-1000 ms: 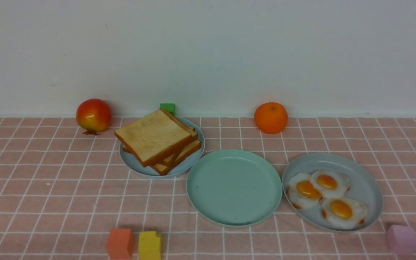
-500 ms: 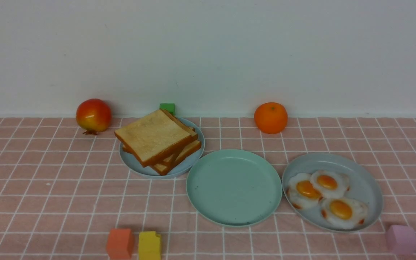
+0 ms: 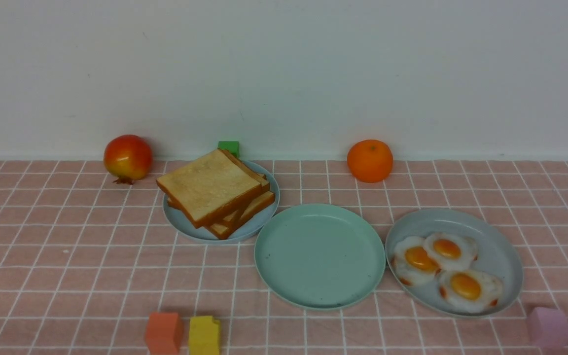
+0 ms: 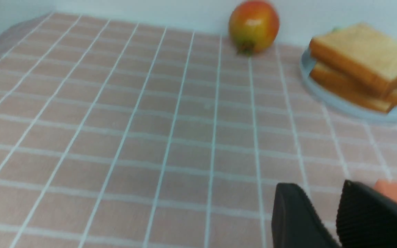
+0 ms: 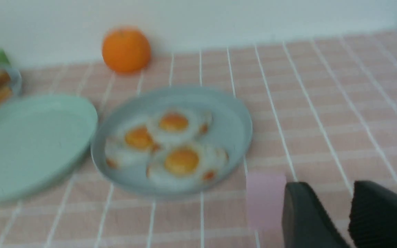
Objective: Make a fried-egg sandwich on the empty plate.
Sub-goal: Use the left arm to grab a slice of bread, then use the left arm to put a slice of bread into the empty plate in the middle
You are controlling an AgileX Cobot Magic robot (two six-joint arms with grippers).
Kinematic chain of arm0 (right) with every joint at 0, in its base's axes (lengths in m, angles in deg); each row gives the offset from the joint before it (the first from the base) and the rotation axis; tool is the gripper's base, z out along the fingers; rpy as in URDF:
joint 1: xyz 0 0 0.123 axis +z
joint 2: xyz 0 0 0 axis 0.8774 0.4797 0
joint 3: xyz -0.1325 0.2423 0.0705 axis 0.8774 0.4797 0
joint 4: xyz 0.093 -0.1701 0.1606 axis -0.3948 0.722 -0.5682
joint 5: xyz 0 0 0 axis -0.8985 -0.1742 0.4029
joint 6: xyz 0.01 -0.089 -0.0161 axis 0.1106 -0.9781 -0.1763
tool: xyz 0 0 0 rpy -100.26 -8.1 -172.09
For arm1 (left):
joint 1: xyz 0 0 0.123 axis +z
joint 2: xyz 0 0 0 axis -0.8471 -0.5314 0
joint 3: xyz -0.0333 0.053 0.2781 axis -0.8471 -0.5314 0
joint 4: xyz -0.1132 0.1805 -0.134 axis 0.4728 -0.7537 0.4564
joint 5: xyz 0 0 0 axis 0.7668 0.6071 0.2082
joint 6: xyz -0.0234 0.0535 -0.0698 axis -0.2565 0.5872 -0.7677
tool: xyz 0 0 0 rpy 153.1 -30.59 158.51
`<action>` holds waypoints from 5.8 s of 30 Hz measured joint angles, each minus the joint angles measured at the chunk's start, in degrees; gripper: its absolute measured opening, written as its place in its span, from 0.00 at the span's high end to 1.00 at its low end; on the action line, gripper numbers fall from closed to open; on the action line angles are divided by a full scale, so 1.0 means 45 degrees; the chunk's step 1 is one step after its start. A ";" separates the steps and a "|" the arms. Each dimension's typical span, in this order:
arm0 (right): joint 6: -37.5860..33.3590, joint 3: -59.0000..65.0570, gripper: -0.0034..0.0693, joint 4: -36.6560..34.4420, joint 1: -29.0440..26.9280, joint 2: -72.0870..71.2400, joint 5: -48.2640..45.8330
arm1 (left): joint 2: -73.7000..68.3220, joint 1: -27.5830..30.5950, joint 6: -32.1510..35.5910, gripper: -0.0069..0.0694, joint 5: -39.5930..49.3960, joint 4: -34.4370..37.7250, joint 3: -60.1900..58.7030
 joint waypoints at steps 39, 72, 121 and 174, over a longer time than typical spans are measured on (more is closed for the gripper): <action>0.1724 -0.3841 0.62 -0.1316 0.0000 0.0828 0.4826 | -0.1178 0.0000 -0.2392 0.59 -0.5154 0.1909 0.5293; -0.3011 -1.0992 0.62 -0.4141 0.2359 0.6275 -0.8920 | -1.7164 0.0000 -0.2239 0.59 0.6552 0.4765 1.3426; -0.3693 -1.2688 0.62 -0.6481 0.4776 1.1948 -0.8946 | -2.7386 0.0000 0.2037 0.47 0.6966 0.8469 2.1783; 0.7461 -1.2959 0.61 0.1884 0.4779 1.1992 -0.9498 | -2.7359 -0.3804 0.3882 0.74 0.6860 1.0913 2.0919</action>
